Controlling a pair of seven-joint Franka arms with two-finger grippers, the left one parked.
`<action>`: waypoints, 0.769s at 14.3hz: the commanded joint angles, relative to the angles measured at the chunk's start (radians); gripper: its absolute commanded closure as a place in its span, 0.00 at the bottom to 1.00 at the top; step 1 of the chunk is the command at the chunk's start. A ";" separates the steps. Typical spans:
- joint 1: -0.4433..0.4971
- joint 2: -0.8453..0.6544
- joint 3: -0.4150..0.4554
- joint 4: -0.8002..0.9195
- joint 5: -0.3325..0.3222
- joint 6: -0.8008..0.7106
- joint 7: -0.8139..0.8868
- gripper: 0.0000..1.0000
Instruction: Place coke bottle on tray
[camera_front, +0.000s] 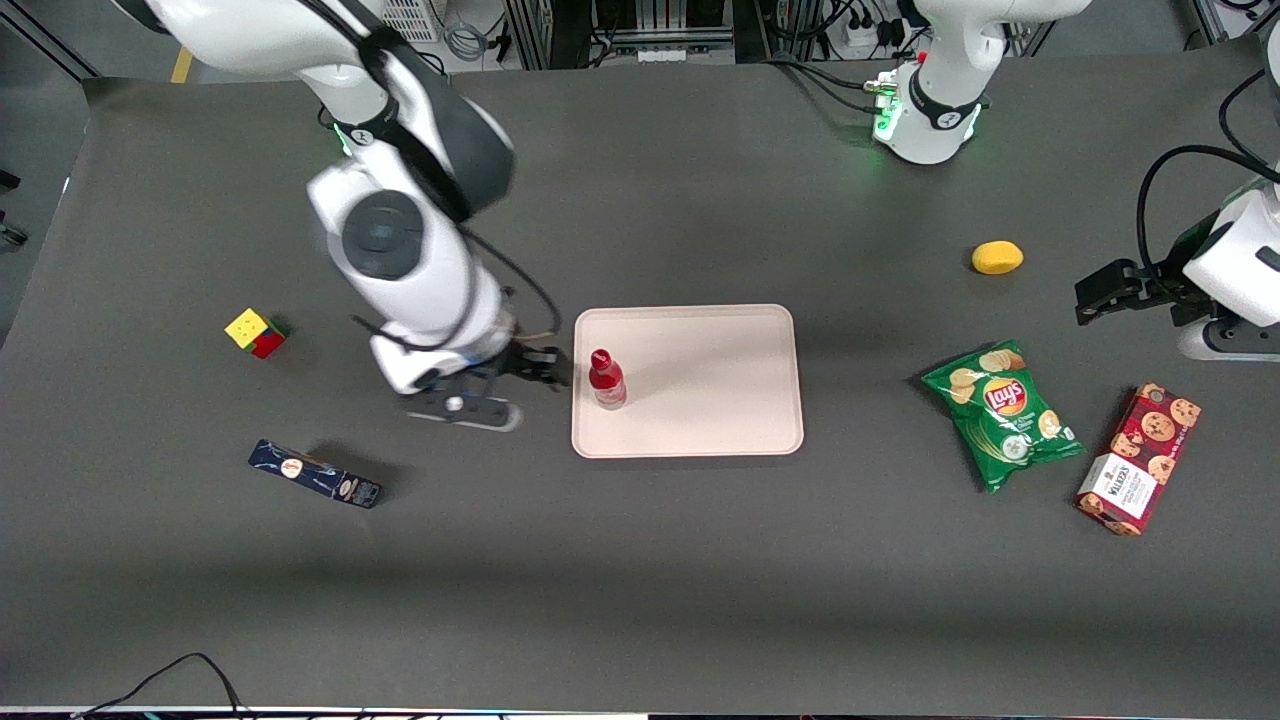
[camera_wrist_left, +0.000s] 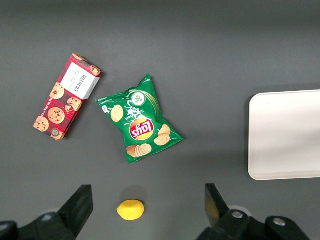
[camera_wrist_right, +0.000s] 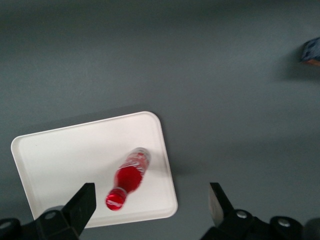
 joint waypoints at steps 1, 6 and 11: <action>-0.123 -0.122 -0.018 -0.023 0.094 -0.110 -0.231 0.00; -0.134 -0.275 -0.197 -0.026 0.183 -0.330 -0.387 0.00; -0.133 -0.484 -0.380 -0.199 0.201 -0.320 -0.584 0.00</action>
